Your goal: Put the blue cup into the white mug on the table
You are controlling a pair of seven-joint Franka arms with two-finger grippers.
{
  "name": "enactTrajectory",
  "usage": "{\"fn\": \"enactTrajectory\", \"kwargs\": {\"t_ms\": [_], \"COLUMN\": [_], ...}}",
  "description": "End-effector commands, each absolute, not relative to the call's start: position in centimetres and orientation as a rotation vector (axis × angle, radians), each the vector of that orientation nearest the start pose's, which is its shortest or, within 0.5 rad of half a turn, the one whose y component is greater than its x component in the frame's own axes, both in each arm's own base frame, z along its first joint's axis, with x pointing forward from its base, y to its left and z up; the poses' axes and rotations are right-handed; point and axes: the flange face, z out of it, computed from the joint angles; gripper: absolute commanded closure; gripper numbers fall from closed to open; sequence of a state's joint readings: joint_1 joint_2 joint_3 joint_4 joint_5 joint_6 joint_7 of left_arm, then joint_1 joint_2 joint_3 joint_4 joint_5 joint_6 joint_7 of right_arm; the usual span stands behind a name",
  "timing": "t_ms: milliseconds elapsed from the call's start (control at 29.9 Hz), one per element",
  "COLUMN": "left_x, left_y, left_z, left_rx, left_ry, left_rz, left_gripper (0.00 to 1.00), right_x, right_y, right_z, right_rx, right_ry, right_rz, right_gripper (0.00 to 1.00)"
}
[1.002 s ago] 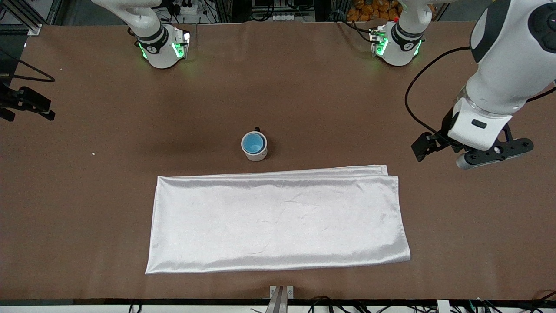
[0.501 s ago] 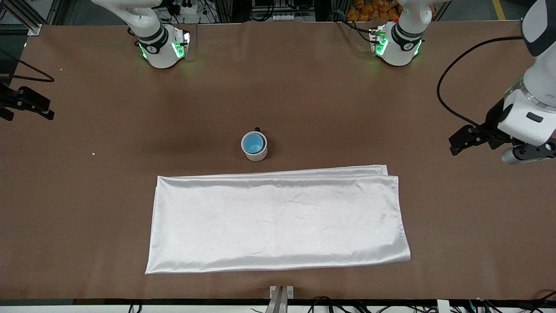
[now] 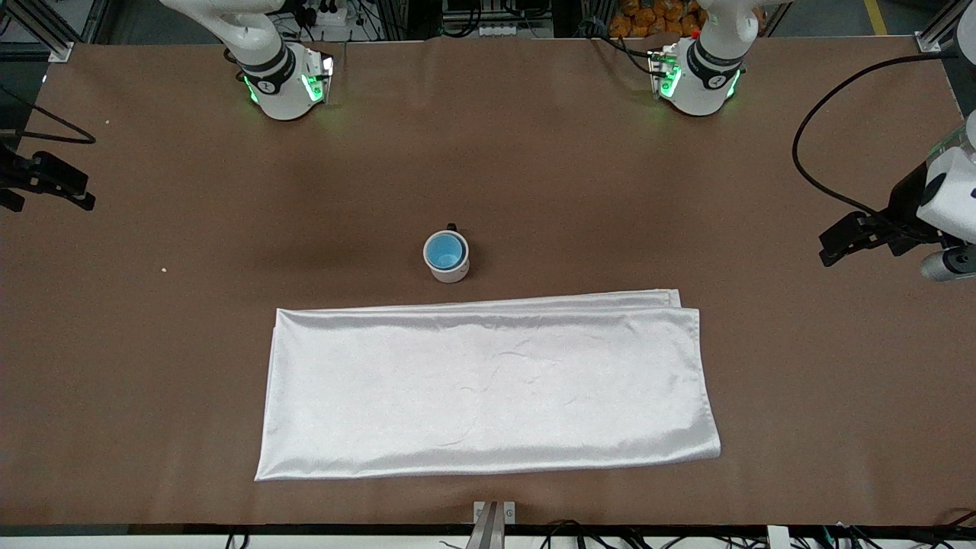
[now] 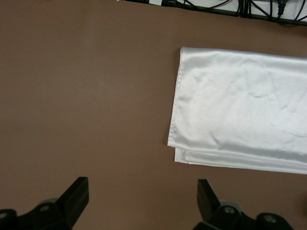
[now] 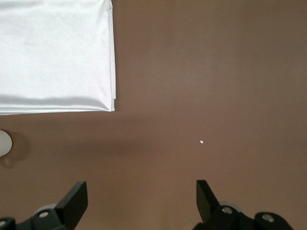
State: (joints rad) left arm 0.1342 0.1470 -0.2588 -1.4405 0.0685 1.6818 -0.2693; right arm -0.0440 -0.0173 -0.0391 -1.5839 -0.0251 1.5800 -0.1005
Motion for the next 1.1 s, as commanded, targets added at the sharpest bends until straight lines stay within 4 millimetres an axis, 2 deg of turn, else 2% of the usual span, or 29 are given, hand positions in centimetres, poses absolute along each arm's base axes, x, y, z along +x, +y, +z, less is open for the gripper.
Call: {"fn": "enactTrajectory", "kwargs": {"t_ms": [0, 134, 267, 534, 701, 835, 1069], "left_x": [59.8, 59.2, 58.8, 58.4, 58.3, 57.0, 57.0], "left_y": [-4.0, -3.4, -3.9, -4.9, -4.9, -5.0, -5.2], "left_z": [62.2, 63.0, 63.2, 62.9, 62.8, 62.9, 63.0], "left_rx": [-3.187, -3.187, -3.181, -3.175, -3.175, -3.167, -3.168], "left_ry": [-0.253, -0.242, -0.224, -0.198, -0.190, -0.181, -0.176], "left_rz": [-0.145, -0.163, -0.159, -0.113, -0.106, -0.102, -0.109], "left_gripper": [0.00, 0.00, 0.00, 0.00, 0.00, 0.00, 0.00], "right_x": [54.3, 54.4, 54.3, 54.2, 54.3, 54.2, 54.2], "right_y": [-5.1, -5.0, -5.2, -5.8, -5.6, -5.8, -5.8], "right_z": [63.6, 63.6, 63.5, 63.6, 63.6, 63.6, 63.5], "right_rx": [-3.173, -3.172, -3.170, -3.167, -3.167, -3.167, -3.166], "right_ry": [-0.036, -0.036, -0.034, -0.014, -0.019, -0.014, -0.014], "right_rz": [-0.027, -0.032, -0.025, -0.025, -0.027, -0.025, -0.018], "right_gripper": [0.00, 0.00, 0.00, 0.00, 0.00, 0.00, 0.00]}}
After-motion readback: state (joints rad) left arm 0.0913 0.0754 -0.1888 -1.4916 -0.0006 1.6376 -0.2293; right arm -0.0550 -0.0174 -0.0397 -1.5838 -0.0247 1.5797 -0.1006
